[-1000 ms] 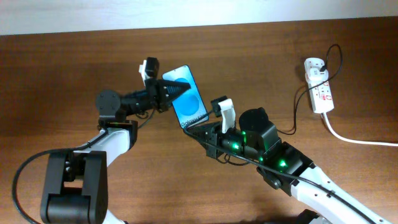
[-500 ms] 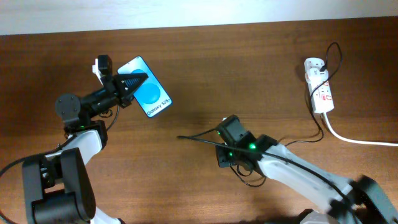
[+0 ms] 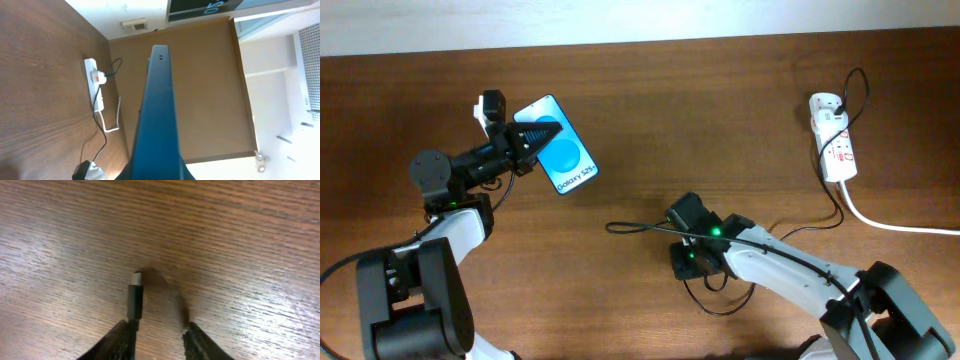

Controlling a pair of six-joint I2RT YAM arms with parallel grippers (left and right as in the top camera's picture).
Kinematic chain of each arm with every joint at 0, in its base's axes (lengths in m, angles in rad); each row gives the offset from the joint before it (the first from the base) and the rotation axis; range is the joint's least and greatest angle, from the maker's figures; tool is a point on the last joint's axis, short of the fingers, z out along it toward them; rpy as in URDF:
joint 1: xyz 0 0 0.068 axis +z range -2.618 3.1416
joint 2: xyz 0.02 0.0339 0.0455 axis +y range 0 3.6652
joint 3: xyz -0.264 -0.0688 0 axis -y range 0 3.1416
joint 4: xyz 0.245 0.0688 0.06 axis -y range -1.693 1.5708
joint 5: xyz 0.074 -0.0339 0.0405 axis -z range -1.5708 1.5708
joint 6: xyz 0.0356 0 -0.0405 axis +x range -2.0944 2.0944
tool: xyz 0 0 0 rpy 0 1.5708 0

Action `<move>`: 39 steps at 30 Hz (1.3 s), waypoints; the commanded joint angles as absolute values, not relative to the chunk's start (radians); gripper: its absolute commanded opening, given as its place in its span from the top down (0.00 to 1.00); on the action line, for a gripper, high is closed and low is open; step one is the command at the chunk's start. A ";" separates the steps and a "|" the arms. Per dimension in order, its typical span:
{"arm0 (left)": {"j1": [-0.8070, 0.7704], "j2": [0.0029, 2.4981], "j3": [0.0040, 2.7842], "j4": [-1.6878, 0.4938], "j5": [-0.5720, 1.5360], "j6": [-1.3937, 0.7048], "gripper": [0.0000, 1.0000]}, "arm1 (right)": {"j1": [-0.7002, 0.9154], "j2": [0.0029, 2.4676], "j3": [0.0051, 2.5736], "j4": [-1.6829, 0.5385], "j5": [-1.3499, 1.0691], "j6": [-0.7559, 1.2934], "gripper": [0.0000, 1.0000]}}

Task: Plug charger to phone and switch on socket

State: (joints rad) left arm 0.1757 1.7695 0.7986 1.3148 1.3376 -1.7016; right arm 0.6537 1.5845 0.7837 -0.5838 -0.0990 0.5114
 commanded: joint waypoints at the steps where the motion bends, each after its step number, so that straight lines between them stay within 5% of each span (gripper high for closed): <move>1: 0.172 1.768 0.807 1.327 1.355 -1.686 1.00 | 0.653 1.605 0.799 -0.578 -0.124 0.512 0.66; 14: 0.172 1.768 0.807 1.327 1.374 -1.686 1.00 | 0.516 1.613 0.799 -0.512 -0.348 0.554 0.84; 17: 0.172 1.768 0.807 1.327 1.381 -1.686 1.00 | 0.516 1.613 0.799 -0.497 -0.344 0.604 0.96; 25: 0.172 1.768 0.807 1.327 1.411 -1.690 1.00 | 0.500 1.585 0.810 -0.403 -0.428 0.563 0.96; 32: 0.120 1.768 0.807 1.327 1.434 -1.689 1.00 | 0.334 1.217 0.836 -0.402 -0.827 0.441 0.95; 39: -0.008 1.768 0.807 1.327 1.269 -1.645 1.00 | 0.418 1.001 0.828 -0.390 -0.763 0.476 0.96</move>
